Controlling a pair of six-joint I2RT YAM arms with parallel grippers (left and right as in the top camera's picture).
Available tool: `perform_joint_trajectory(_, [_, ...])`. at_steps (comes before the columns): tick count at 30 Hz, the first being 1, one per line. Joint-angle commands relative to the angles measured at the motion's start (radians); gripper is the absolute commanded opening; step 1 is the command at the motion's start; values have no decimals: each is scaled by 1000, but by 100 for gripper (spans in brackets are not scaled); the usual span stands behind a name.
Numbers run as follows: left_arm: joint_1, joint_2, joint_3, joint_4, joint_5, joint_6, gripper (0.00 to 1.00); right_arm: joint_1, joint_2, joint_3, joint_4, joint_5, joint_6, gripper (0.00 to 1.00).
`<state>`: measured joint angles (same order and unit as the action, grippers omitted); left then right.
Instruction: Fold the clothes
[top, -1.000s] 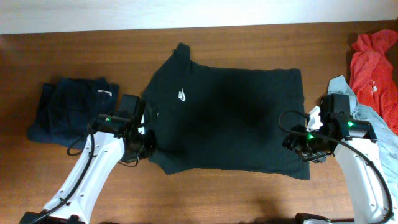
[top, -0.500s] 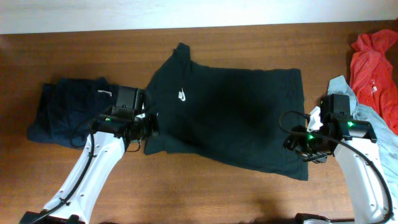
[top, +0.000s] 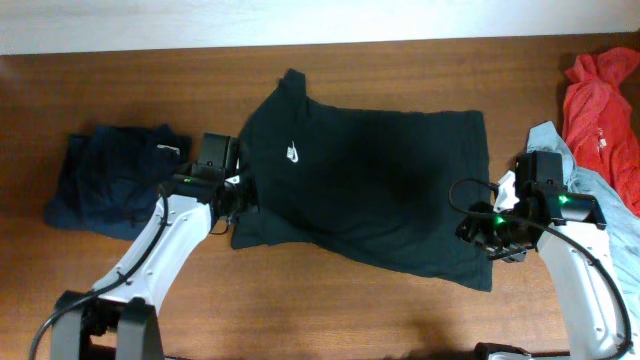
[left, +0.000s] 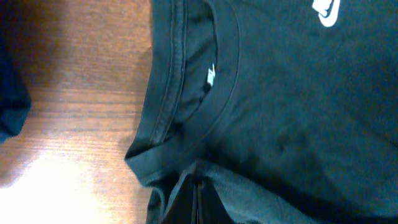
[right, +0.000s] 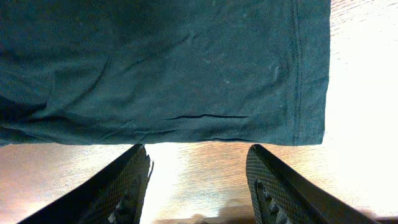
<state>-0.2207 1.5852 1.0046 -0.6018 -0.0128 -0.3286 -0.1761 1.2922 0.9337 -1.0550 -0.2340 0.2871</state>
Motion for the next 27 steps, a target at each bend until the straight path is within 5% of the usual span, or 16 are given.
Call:
perform_joint_trajectory(1, [0,14,8,27,-13,31,0,-1,-11,17,-2,10,-3,54])
perform_joint_trajectory(22, [1,46,8,237,-63,32,1,-1,-11,17,-2,9,-3,54])
perform_joint_trajectory(27, [1,80,8,251,-63,32,7,-1,-11,17,-5,9,-3,54])
